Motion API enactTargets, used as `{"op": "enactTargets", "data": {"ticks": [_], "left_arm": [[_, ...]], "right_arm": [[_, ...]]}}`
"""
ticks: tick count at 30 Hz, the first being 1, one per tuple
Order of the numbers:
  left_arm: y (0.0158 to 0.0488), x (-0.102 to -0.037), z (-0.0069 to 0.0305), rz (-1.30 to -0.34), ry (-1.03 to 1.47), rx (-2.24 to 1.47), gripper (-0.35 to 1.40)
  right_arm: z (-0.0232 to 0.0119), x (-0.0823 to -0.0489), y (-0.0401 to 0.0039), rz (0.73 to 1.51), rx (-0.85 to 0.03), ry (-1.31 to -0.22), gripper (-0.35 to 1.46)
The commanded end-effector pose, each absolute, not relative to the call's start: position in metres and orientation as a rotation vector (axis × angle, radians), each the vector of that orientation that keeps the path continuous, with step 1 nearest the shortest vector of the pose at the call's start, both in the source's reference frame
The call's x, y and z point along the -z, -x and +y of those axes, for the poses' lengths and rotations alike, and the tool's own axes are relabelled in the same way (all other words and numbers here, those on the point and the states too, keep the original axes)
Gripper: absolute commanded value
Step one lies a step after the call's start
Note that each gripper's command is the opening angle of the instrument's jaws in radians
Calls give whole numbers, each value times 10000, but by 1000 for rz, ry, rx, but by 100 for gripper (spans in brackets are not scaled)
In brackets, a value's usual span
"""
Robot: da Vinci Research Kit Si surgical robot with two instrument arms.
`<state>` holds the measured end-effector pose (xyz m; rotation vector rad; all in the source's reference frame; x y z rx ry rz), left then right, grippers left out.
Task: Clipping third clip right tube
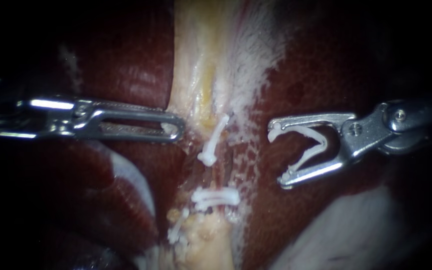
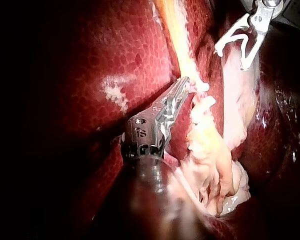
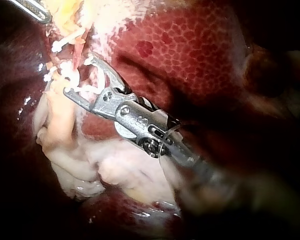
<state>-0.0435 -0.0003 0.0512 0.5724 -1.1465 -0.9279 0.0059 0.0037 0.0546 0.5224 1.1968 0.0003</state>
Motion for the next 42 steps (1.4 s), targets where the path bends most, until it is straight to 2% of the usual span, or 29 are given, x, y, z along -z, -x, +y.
{"op": "enactTargets", "data": {"ticks": [1,12,23,32,42], "left_arm": [[435,-512,-3,-1146,-573,928,-35],[428,-504,-1,-1146,-579,927,-35],[399,-479,16,-1164,-558,923,-35],[375,-444,31,-1196,-530,933,-35],[371,-422,29,-1208,-518,928,-35]], "right_arm": [[37,-546,-59,1197,0,-523,60],[28,-553,-63,1197,8,-523,60],[4,-573,-80,1187,0,-562,60],[-4,-582,-97,1176,-23,-590,60],[-6,-587,-120,1156,-77,-626,60]]}}
